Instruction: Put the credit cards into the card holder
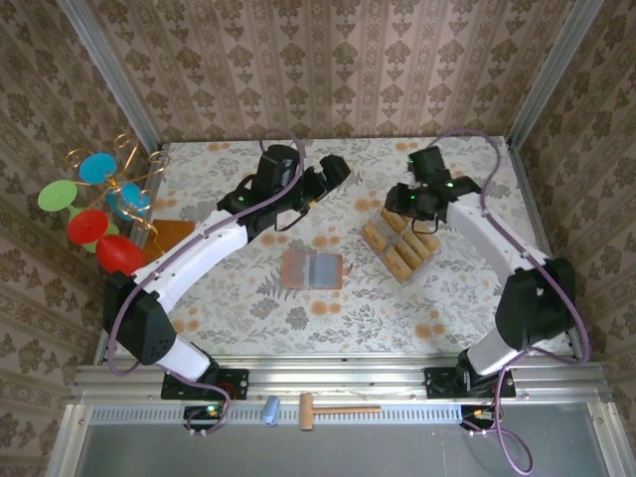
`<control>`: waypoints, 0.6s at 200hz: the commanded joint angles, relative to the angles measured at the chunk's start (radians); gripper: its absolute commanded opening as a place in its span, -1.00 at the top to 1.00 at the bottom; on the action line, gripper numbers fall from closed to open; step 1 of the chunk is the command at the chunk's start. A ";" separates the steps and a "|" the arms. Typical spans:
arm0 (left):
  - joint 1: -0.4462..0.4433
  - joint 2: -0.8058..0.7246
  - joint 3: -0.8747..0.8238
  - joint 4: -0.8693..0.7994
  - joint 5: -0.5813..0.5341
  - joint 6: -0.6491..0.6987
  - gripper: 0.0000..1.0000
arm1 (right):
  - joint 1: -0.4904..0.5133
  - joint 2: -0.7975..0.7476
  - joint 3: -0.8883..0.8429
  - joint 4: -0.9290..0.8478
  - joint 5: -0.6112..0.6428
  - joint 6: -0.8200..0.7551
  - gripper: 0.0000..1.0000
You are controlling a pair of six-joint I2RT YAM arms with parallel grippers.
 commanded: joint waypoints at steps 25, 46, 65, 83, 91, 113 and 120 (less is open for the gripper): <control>0.139 -0.113 -0.261 0.081 -0.013 0.085 -1.00 | 0.109 0.149 0.141 -0.150 0.169 -0.143 0.14; 0.197 -0.123 -0.327 0.080 0.001 0.143 -1.00 | 0.140 0.205 0.184 -0.184 0.235 -0.175 0.18; 0.240 -0.116 -0.339 0.031 0.006 0.212 -1.00 | 0.160 0.237 0.205 -0.210 0.279 -0.195 0.21; 0.254 -0.112 -0.348 0.002 0.004 0.249 -1.00 | 0.173 0.259 0.207 -0.221 0.300 -0.208 0.23; 0.259 -0.113 -0.352 -0.004 0.006 0.254 -1.00 | 0.178 0.268 0.207 -0.223 0.308 -0.211 0.24; 0.267 -0.113 -0.363 -0.007 0.027 0.259 -1.00 | 0.183 0.291 0.206 -0.227 0.330 -0.217 0.29; 0.270 -0.114 -0.366 -0.010 0.032 0.262 -1.00 | 0.183 0.297 0.208 -0.226 0.334 -0.219 0.30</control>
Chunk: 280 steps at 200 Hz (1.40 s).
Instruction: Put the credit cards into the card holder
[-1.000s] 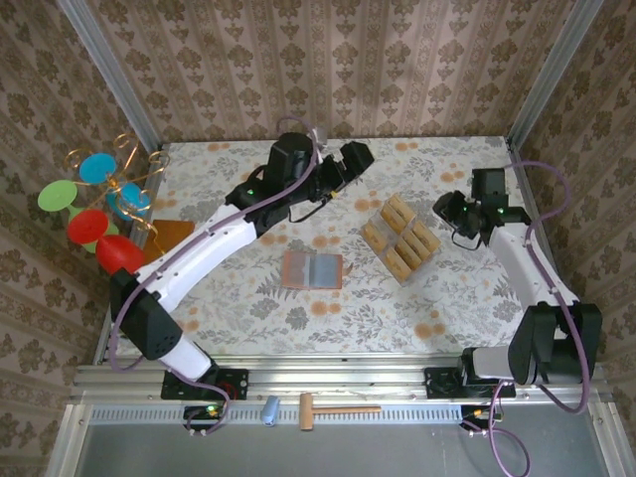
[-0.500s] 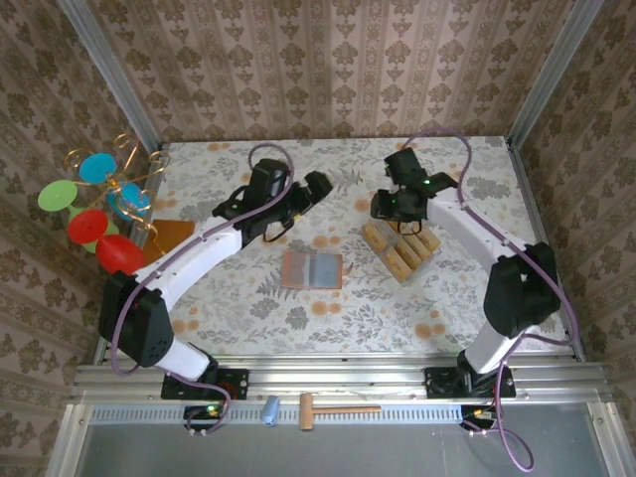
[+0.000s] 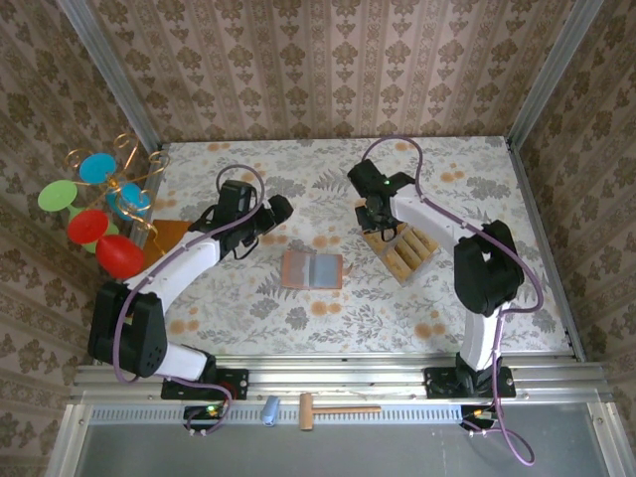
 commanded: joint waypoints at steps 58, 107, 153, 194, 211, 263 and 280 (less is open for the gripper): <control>0.035 -0.041 -0.042 -0.033 0.051 0.061 -1.00 | 0.006 0.100 0.074 -0.067 0.110 -0.063 0.46; 0.040 -0.046 -0.059 -0.020 0.065 0.059 -1.00 | 0.003 0.111 0.094 -0.073 0.114 -0.071 0.64; 0.043 -0.041 -0.061 -0.012 0.077 0.059 -1.00 | 0.001 0.126 0.097 -0.079 0.121 -0.099 0.74; 0.044 -0.042 -0.055 -0.015 0.083 0.054 -1.00 | 0.000 0.124 0.082 -0.077 0.138 -0.126 0.69; 0.042 -0.041 -0.054 -0.013 0.085 0.050 -1.00 | 0.000 0.118 0.070 -0.068 0.138 -0.128 0.71; 0.040 -0.035 -0.047 -0.016 0.085 0.052 -1.00 | -0.001 0.111 0.056 -0.049 0.098 -0.135 1.00; 0.041 -0.031 -0.045 -0.021 0.088 0.061 -1.00 | -0.002 0.101 0.060 -0.050 0.093 -0.141 1.00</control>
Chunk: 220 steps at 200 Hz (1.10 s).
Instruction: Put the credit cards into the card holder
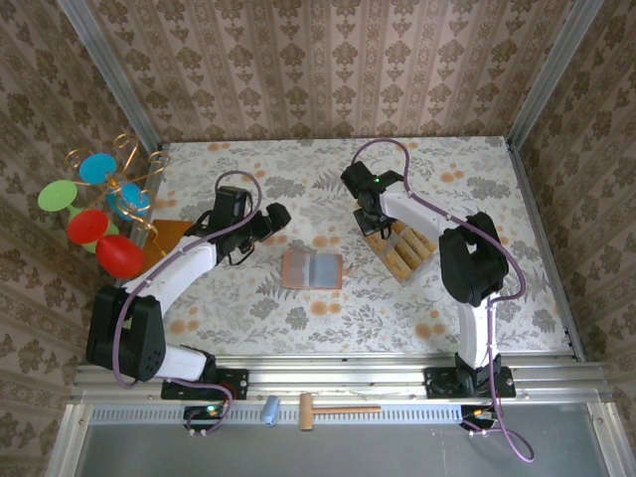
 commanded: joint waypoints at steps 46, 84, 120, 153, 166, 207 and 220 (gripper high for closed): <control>0.007 0.012 0.044 -0.083 0.009 0.128 -1.00 | -0.006 -0.106 0.023 -0.027 -0.012 -0.016 1.00; 0.007 0.056 0.072 -0.155 -0.043 0.244 -1.00 | -0.006 -0.233 0.029 -0.013 -0.079 0.027 1.00; 0.004 0.097 0.090 -0.191 -0.049 0.305 -1.00 | -0.006 -0.349 -0.070 0.115 -0.267 0.184 1.00; -0.009 0.111 0.116 -0.243 -0.092 0.349 -1.00 | 0.003 -0.450 -0.324 0.464 -0.481 0.462 1.00; -0.016 0.106 0.117 -0.260 -0.116 0.367 -1.00 | 0.017 -0.460 -0.428 0.614 -0.526 0.574 1.00; -0.030 0.079 0.083 -0.273 -0.178 0.378 -1.00 | 0.115 -0.438 -0.643 0.934 -0.514 0.761 1.00; -0.039 0.079 0.079 -0.275 -0.191 0.385 -1.00 | 0.147 -0.427 -0.693 1.022 -0.487 0.803 1.00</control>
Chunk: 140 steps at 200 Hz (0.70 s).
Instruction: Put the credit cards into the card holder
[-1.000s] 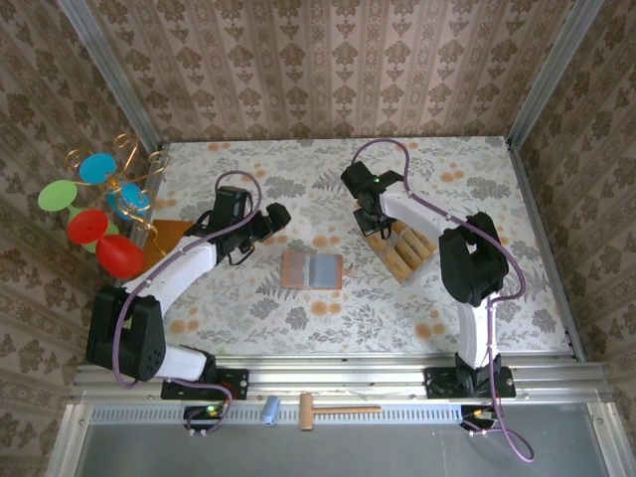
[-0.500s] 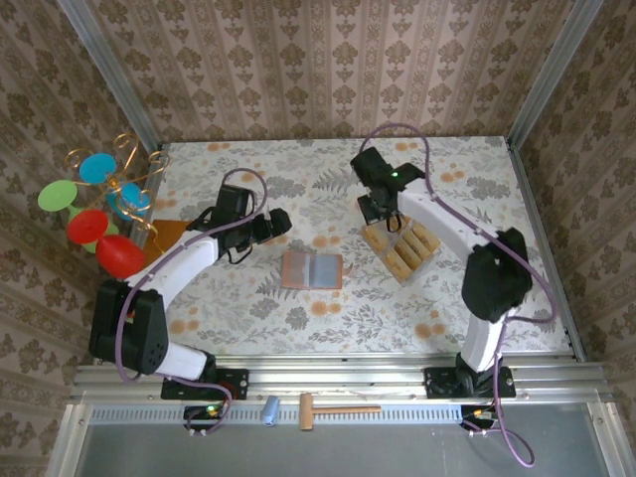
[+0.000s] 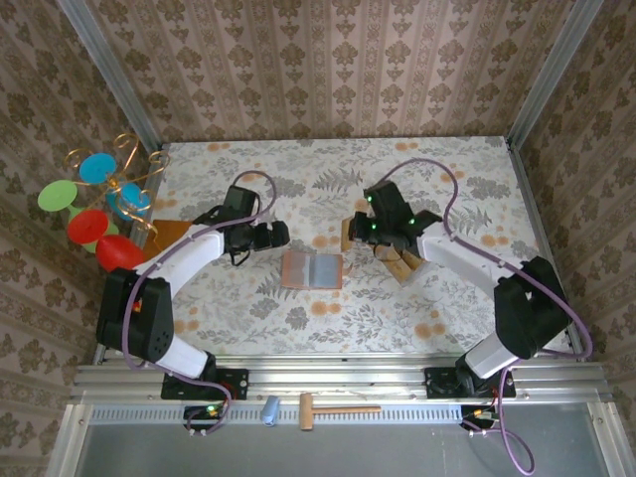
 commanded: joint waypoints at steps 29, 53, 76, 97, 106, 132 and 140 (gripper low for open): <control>-0.032 -0.028 -0.013 -0.044 -0.079 0.066 -1.00 | 0.101 0.050 -0.116 0.406 0.031 0.187 1.00; -0.037 -0.025 -0.024 -0.037 -0.079 0.085 -1.00 | 0.114 0.092 -0.138 0.462 0.037 0.193 1.00; -0.047 -0.027 -0.035 -0.023 -0.077 0.107 -1.00 | 0.112 0.105 -0.177 0.511 0.037 0.190 1.00; -0.056 -0.026 -0.032 -0.024 -0.096 0.120 -1.00 | 0.110 0.118 -0.192 0.530 0.020 0.184 1.00; -0.079 -0.022 -0.028 -0.028 -0.110 0.125 -1.00 | 0.110 0.127 -0.195 0.539 0.008 0.183 1.00; -0.119 -0.001 -0.018 -0.053 -0.151 0.139 -1.00 | 0.102 0.151 -0.210 0.579 -0.032 0.191 1.00; -0.128 0.009 -0.014 -0.061 -0.162 0.143 -1.00 | 0.100 0.154 -0.215 0.588 -0.041 0.195 1.00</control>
